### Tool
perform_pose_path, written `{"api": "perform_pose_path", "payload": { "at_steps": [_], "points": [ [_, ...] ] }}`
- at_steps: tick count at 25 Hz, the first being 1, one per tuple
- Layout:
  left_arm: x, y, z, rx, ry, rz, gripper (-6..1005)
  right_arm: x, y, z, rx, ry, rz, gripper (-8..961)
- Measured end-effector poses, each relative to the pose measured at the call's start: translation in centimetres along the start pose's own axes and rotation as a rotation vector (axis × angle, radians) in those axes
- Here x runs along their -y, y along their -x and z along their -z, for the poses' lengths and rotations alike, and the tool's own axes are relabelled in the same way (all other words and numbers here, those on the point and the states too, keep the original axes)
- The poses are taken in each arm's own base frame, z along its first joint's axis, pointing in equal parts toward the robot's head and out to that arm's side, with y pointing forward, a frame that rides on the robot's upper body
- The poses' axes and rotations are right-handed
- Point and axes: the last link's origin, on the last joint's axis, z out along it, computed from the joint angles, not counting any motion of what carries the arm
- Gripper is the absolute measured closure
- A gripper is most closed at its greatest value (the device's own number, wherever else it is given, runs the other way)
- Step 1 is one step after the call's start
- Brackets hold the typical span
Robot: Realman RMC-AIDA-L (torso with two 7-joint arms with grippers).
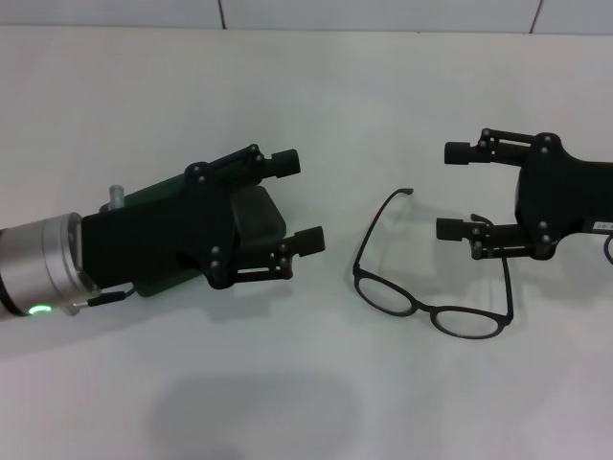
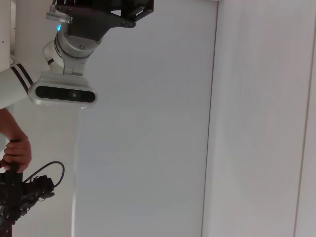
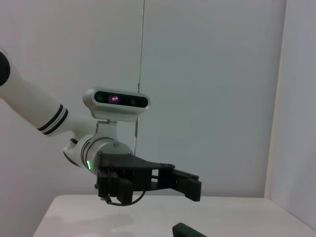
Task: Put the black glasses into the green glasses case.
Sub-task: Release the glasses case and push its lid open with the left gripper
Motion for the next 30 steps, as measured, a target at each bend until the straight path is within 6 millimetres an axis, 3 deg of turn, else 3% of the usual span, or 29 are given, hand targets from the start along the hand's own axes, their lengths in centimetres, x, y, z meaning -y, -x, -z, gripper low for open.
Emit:
{"api": "perform_pose_path", "payload": {
  "at_steps": [11,14,21,25,30],
  "points": [
    [-0.1,0.0,-0.2,-0.012,-0.006,0.010,159,-0.1,-0.3,0.2,-0.005,-0.009,-0.007,160],
    [1.1,-0.8,0.1,-0.005,-0.040,0.041,169,-0.2,-0.4,0.3,-0.006,-0.011,-0.010,161],
    [6.2,-3.3,2.0,0.367,-0.192,0.205,191,-0.5,-0.6,0.8,-0.009,-0.015,-0.019,162],
    [7.3,-3.6,2.8,0.551,-0.268,0.207,204,-0.7,-0.8,0.9,-0.011,-0.009,-0.024,163],
    [7.5,-3.2,3.0,0.634,-0.304,0.178,221,-1.1,-0.5,0.8,0.005,0.012,-0.020,164]
  ]
}}
